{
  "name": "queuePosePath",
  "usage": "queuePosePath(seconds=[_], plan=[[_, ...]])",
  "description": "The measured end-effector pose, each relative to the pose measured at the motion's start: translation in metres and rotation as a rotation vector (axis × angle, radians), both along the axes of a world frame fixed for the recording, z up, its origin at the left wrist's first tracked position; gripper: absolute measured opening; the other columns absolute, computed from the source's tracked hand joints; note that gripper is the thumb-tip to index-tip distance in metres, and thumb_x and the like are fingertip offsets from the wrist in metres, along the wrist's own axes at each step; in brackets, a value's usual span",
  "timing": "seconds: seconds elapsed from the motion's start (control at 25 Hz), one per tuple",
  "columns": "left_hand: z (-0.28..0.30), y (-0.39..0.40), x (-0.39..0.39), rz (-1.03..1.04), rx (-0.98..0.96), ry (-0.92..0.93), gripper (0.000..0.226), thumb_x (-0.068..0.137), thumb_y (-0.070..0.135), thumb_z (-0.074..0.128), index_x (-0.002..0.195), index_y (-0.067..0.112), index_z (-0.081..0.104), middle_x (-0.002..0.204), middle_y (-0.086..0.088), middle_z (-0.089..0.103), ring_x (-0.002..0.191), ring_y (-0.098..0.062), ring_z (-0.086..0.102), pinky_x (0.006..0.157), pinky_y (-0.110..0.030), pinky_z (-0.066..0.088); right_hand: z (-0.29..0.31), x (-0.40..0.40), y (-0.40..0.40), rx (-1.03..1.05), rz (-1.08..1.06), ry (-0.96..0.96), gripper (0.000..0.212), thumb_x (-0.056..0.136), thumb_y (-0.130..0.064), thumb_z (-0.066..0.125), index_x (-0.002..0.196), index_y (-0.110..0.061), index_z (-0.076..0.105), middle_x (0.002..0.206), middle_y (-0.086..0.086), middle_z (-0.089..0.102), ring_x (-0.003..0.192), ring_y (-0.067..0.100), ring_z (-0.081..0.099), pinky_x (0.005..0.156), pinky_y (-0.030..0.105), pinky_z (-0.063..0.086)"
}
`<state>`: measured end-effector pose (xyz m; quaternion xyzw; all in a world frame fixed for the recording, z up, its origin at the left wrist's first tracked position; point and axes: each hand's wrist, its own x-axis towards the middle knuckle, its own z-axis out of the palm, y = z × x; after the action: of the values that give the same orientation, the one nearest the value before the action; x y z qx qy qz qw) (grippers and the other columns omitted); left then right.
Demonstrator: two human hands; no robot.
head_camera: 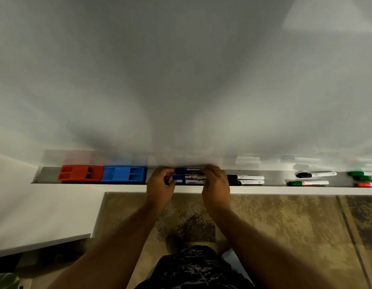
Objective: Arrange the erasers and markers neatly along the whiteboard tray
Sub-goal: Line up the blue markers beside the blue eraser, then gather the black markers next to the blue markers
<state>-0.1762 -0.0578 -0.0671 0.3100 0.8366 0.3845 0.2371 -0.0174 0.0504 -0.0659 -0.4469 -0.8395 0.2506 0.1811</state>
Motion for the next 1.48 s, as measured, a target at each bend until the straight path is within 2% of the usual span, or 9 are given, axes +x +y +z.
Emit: queuePosePath(seconds=[0.12, 0.28, 0.44, 0.56, 0.72, 0.92, 1.08, 1.2, 1.48], plan=[[0.001, 0.004, 0.000, 0.058, -0.046, 0.001, 0.037, 0.086, 0.006, 0.079, 0.122, 0.009, 0.070, 0.116, -0.007, 0.073, 0.103, -0.019, 0.069, 0.089, -0.026, 0.052, 0.002, 0.007, -0.006, -0.244, -0.177, 0.054, 0.048, 0.095, -0.003, 0.064, 0.141, -0.016, 0.060, 0.146, 0.003, 0.054, 0.136, 0.022, 0.046, 0.114, 0.038, 0.045], [0.001, 0.015, 0.003, 0.061, -0.136, -0.087, 0.037, 0.089, 0.008, 0.075, 0.125, 0.014, 0.068, 0.119, -0.005, 0.073, 0.098, -0.011, 0.063, 0.089, -0.025, 0.048, 0.011, -0.001, -0.006, -0.305, -0.131, 0.053, 0.043, 0.093, -0.007, 0.067, 0.134, -0.019, 0.063, 0.137, 0.004, 0.059, 0.125, 0.021, 0.056, 0.107, 0.030, 0.047], [0.007, 0.016, 0.008, 0.050, -0.128, -0.072, 0.035, 0.088, 0.006, 0.075, 0.120, 0.016, 0.068, 0.114, -0.001, 0.071, 0.095, -0.009, 0.062, 0.095, -0.033, 0.054, 0.015, 0.011, 0.001, -0.329, -0.105, 0.063, 0.041, 0.093, -0.007, 0.067, 0.131, -0.019, 0.065, 0.132, 0.002, 0.061, 0.116, 0.017, 0.059, 0.106, 0.029, 0.051], [0.012, 0.013, 0.019, -0.026, -0.033, 0.087, 0.035, 0.085, 0.006, 0.078, 0.116, 0.017, 0.068, 0.114, -0.003, 0.068, 0.097, -0.015, 0.065, 0.087, -0.028, 0.054, 0.023, 0.042, 0.018, -0.266, -0.091, 0.073, 0.034, 0.092, -0.008, 0.068, 0.126, -0.016, 0.069, 0.122, -0.001, 0.066, 0.107, 0.016, 0.063, 0.096, 0.034, 0.057], [0.023, 0.036, 0.061, -0.339, 0.080, 0.240, 0.026, 0.087, 0.013, 0.077, 0.111, 0.020, 0.070, 0.111, 0.002, 0.067, 0.104, -0.015, 0.062, 0.087, -0.028, 0.054, 0.028, 0.103, 0.053, -0.181, -0.161, 0.028, 0.028, 0.092, -0.007, 0.070, 0.116, -0.020, 0.074, 0.116, -0.003, 0.070, 0.099, 0.014, 0.065, 0.088, 0.031, 0.059], [0.031, 0.096, 0.130, -0.583, -0.018, 0.366, 0.032, 0.094, 0.029, 0.071, 0.126, 0.027, 0.070, 0.125, 0.006, 0.068, 0.118, -0.014, 0.057, 0.095, -0.028, 0.049, 0.032, 0.188, 0.104, -0.050, -0.221, -0.031, 0.024, 0.089, -0.003, 0.069, 0.107, -0.017, 0.078, 0.105, 0.000, 0.074, 0.094, 0.018, 0.065, 0.079, 0.033, 0.056], [0.027, 0.119, 0.163, -0.586, -0.214, 0.455, 0.038, 0.096, 0.032, 0.067, 0.134, 0.025, 0.066, 0.137, 0.004, 0.063, 0.131, -0.017, 0.051, 0.102, -0.033, 0.048, 0.039, 0.246, 0.148, 0.005, -0.332, -0.129, 0.025, 0.088, -0.003, 0.068, 0.106, -0.017, 0.079, 0.105, 0.003, 0.076, 0.099, 0.030, 0.067, 0.078, 0.042, 0.055], [0.027, 0.128, 0.177, -0.511, -0.237, 0.526, 0.031, 0.097, 0.027, 0.066, 0.127, 0.022, 0.069, 0.128, 0.002, 0.067, 0.121, -0.021, 0.056, 0.095, -0.034, 0.052, 0.044, 0.287, 0.184, 0.057, -0.368, -0.231, 0.030, 0.090, -0.004, 0.067, 0.111, -0.022, 0.079, 0.111, 0.002, 0.077, 0.104, 0.031, 0.066, 0.080, 0.043, 0.053], [0.021, 0.138, 0.182, -0.451, -0.294, 0.499, 0.024, 0.099, 0.024, 0.062, 0.120, 0.021, 0.073, 0.119, 0.003, 0.071, 0.111, -0.020, 0.055, 0.091, -0.035, 0.048, 0.036, 0.336, 0.256, 0.129, -0.135, -0.525, 0.036, 0.086, -0.005, 0.070, 0.115, -0.025, 0.076, 0.111, 0.000, 0.077, 0.103, 0.032, 0.062, 0.081, 0.042, 0.047]])
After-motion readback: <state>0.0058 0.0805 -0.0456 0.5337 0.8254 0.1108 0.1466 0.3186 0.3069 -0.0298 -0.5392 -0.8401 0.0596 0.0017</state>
